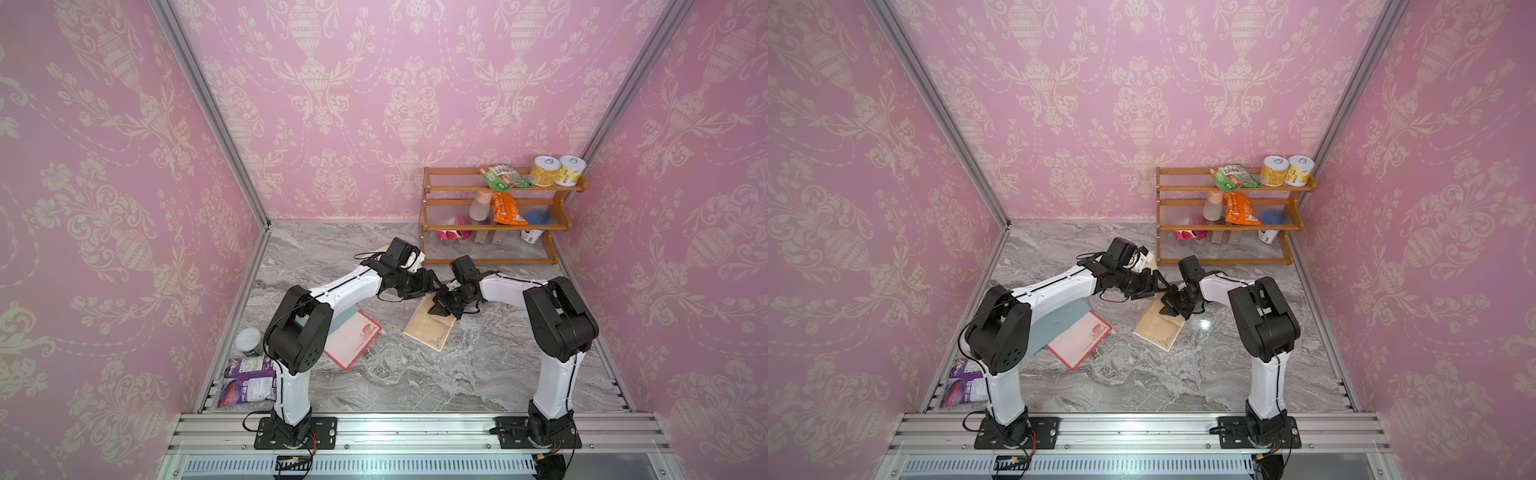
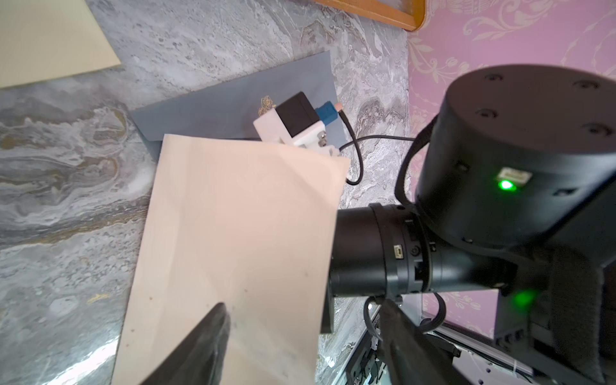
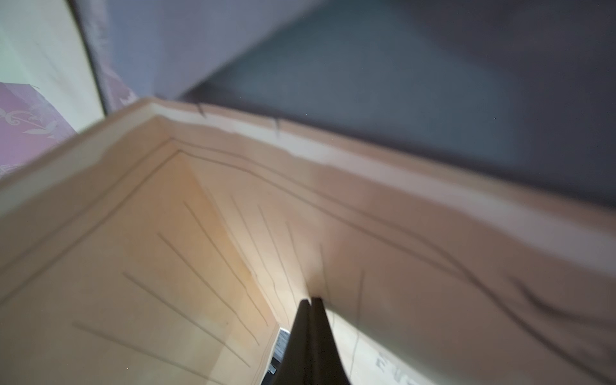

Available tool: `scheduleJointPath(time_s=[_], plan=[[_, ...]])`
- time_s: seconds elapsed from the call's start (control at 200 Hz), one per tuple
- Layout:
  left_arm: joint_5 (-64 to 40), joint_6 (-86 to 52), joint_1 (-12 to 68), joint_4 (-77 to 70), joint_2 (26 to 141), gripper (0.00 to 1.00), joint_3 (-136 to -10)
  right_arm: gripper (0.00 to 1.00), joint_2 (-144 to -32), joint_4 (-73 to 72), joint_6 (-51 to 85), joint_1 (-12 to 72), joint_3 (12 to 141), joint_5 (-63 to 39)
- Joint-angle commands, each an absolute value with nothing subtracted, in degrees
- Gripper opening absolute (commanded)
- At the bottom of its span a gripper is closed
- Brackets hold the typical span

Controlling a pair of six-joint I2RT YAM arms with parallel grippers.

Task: Fold the letter paper in half and place it into the envelope
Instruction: Fold the letter paper at the center of the board.

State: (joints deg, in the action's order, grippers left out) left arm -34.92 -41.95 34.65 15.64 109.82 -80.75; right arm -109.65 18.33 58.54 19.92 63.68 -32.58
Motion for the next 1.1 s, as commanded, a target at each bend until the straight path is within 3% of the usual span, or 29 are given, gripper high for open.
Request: scheduleJointPath(time_s=[0.0,0.285,0.645,1.095], plan=[[-37.25,-44.78,34.67,10.78,110.73,0.74,-79.31,0.00,-102.89,21.68,57.75,17.99,62.31,-31.20],[-40.06,-49.37,34.97,1.63,111.43,0.76,-76.38,0.00,-95.56,31.26,52.30,15.78,60.06,-27.33],[-38.94,-45.26,35.68,6.67,115.11,0.77,-77.16,0.00,-89.89,46.03,47.14,15.55,64.21,-18.65],[-31.88,-33.39,33.84,20.89,114.39,0.77,-77.22,0.00,-98.10,38.42,50.32,15.65,64.06,-21.84]])
